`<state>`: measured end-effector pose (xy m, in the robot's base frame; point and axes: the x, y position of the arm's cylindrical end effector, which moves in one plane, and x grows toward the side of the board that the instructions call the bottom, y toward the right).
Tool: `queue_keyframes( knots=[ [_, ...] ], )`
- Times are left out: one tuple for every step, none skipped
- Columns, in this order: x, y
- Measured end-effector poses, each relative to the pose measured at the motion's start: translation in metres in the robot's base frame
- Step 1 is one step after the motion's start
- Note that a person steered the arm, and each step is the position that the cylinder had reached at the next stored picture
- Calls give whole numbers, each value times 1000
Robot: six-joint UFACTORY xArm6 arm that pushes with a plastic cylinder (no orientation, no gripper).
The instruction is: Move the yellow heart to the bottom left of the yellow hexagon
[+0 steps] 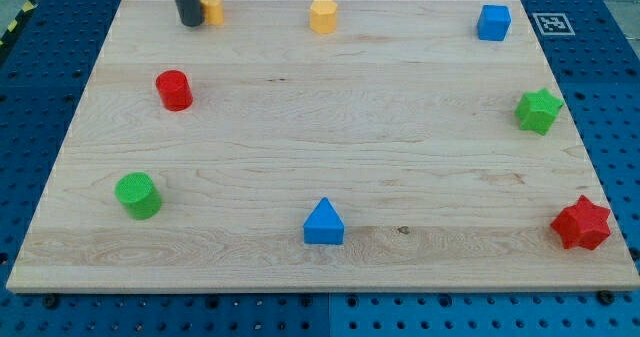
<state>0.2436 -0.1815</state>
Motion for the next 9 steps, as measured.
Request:
queue_keyframes(
  knots=[
    [-5,-31],
    [-51,-46],
    [-49,11],
    [-22,118],
    [-17,167],
    [-17,128],
    [-22,64],
    [-25,13],
    [-12,52]
  ],
)
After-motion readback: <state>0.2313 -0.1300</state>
